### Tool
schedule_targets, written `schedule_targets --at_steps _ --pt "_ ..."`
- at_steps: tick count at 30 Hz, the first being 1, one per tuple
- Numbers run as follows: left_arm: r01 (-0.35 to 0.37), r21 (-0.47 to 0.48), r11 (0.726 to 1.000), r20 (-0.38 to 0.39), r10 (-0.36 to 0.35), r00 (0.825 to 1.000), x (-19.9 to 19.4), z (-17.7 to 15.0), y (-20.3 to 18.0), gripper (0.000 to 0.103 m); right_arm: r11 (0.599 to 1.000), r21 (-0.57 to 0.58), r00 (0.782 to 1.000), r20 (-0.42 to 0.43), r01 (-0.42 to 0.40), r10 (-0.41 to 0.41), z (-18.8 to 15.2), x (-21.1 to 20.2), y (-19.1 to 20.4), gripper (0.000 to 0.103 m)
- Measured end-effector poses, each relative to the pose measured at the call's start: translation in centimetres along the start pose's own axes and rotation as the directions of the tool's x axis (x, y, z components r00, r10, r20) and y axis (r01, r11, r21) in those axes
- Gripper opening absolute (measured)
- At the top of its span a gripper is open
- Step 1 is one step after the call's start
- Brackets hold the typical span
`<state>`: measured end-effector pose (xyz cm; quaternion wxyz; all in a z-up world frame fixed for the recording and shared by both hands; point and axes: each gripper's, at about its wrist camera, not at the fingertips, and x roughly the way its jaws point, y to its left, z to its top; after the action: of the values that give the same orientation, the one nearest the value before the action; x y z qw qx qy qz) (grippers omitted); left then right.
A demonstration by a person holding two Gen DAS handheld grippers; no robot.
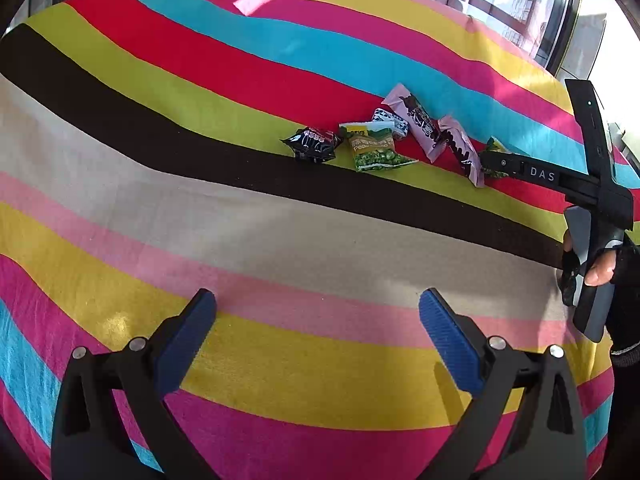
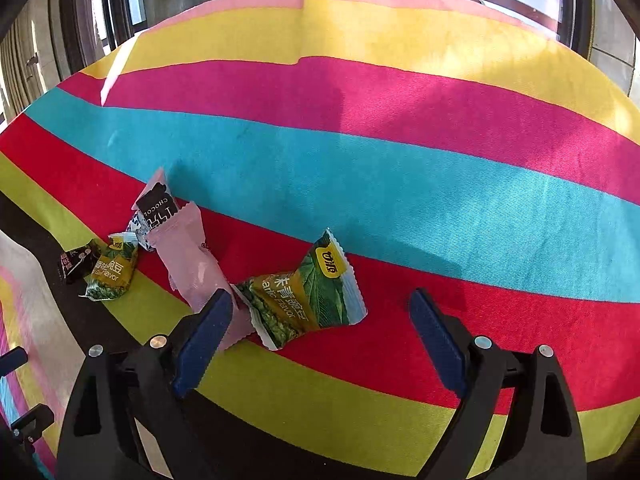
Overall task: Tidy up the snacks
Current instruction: 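Grasp the green snack packet with the right tool and lift it, then grasp the green garlic pea packet with the left tool while the right tool holds its packet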
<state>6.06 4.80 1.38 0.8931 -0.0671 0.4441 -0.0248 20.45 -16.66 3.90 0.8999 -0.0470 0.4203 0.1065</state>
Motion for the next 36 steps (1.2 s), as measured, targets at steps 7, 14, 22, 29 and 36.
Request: schedule_targets --at_steps 7,14,22,29,36 --pt "-0.007 0.005 1.000 -0.003 0.007 1.000 -0.1 -0.1 0.0 0.101 0.992 -0.044 0.992 -0.050 -0.115 0.113 -0.9 -0.1 0.1 0.034" --pt "-0.025 0.022 0.999 -0.012 0.026 1.000 0.0 0.0 -0.4 0.101 0.969 0.014 0.967 0.053 -0.249 0.248 -6.2 -7.4 -1.5 0.032" --pt "-0.109 0.093 0.990 -0.043 0.114 0.993 0.7 -0.1 -1.8 0.101 0.974 0.033 0.974 0.046 -0.225 0.224 -10.1 -10.9 -2.7 0.032" --pt "-0.042 0.042 0.998 -0.067 0.044 0.997 0.6 0.3 -3.0 0.101 0.983 0.023 0.983 0.036 -0.181 0.180 -11.4 -10.5 -2.7 0.032" --pt "-0.038 0.007 0.999 -0.079 0.038 0.996 4.1 4.4 -5.2 0.101 0.976 0.057 0.978 0.009 -0.209 0.209 -11.3 -9.7 -3.1 0.033"
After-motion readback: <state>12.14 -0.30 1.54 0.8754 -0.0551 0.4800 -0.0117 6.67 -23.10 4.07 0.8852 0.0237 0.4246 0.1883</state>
